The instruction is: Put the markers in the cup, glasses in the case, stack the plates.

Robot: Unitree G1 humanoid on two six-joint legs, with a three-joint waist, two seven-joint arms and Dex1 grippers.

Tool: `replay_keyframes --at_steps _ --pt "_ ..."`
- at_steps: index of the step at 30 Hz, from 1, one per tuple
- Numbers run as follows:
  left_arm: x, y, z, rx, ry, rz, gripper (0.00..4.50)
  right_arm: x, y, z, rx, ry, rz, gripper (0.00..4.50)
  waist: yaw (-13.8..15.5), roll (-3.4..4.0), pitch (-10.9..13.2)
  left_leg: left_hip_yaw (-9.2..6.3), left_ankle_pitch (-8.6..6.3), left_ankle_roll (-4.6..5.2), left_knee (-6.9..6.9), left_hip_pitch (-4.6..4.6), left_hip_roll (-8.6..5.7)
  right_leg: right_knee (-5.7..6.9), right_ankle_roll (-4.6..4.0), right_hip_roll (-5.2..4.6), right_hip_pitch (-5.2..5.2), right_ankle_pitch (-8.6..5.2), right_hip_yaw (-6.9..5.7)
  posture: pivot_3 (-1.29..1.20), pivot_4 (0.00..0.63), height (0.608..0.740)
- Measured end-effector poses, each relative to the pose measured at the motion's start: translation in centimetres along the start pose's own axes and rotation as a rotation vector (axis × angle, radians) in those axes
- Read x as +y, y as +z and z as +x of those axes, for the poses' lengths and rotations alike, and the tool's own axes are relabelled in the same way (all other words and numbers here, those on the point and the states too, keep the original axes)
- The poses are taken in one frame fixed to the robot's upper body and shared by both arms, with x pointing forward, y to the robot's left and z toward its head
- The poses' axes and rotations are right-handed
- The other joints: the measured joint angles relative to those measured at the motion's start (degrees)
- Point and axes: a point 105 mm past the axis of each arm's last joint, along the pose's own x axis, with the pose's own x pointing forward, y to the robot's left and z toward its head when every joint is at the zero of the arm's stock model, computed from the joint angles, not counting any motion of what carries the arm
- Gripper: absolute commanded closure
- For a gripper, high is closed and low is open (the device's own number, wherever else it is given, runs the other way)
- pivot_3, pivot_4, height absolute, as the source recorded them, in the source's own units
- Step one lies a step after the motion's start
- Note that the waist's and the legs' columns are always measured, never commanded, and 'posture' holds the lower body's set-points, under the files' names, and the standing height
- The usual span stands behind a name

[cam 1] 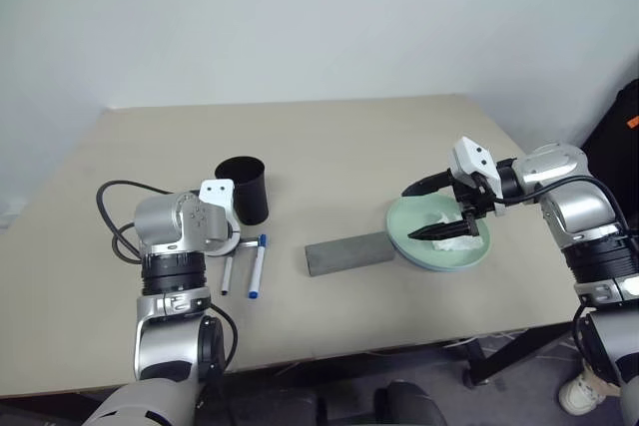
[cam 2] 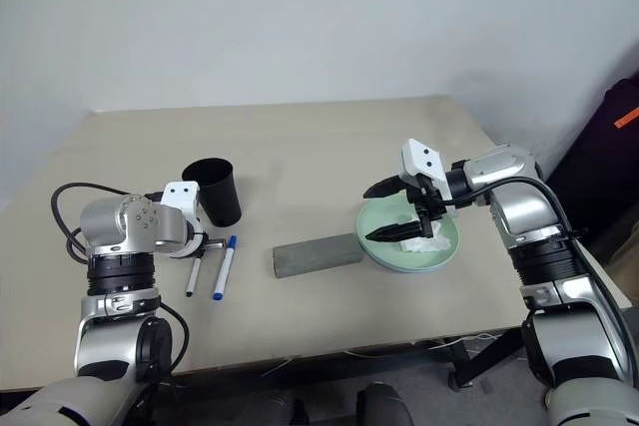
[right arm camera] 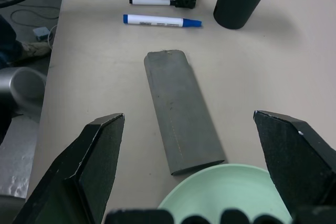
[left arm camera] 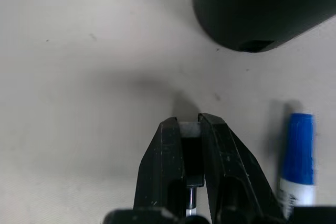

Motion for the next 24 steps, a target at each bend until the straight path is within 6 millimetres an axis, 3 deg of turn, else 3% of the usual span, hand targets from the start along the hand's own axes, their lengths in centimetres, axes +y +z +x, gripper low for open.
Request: replay_keyframes --at_steps 6,15,20,24 --pt "-0.1 1.1 -2.6 -0.018 -0.081 0.249 4.44 0.0 0.0 0.0 -0.001 -0.001 -0.005 0.22 -0.1 0.0 0.01 0.04 0.0 -0.1 -0.1 -0.42 -0.04 0.04 -0.18 0.02 -0.56 0.1 0.08 0.0 0.0 0.738" --pt "-1.4 -2.6 -6.7 0.113 -0.294 0.604 4.44 -0.1 0.0 0.0 -0.001 -0.001 -0.006 0.22 -0.11 -0.02 0.03 0.06 0.09 0.0 -0.15 -0.76 -0.1 -0.06 -0.02 0.07 -0.84 -0.03 0.07 0.0 0.0 0.738" --pt "-5.0 -2.2 -8.7 0.025 -0.497 0.638 4.44 -0.1 0.0 0.1 -0.002 0.0 -0.007 0.22 -0.01 -0.04 0.04 0.04 0.22 0.14 -0.09 -0.71 -0.17 -0.14 -0.04 0.08 -0.67 -0.04 0.07 0.0 0.0 0.738" --pt "-8.5 0.6 -11.4 -0.262 -0.704 0.597 4.44 -0.1 0.0 0.2 -0.003 0.0 -0.006 0.22 -0.08 -0.03 0.04 0.08 0.33 -0.03 -0.05 -0.67 -0.27 -0.2 -0.06 0.09 -0.6 -0.03 0.13 0.0 0.0 0.738"
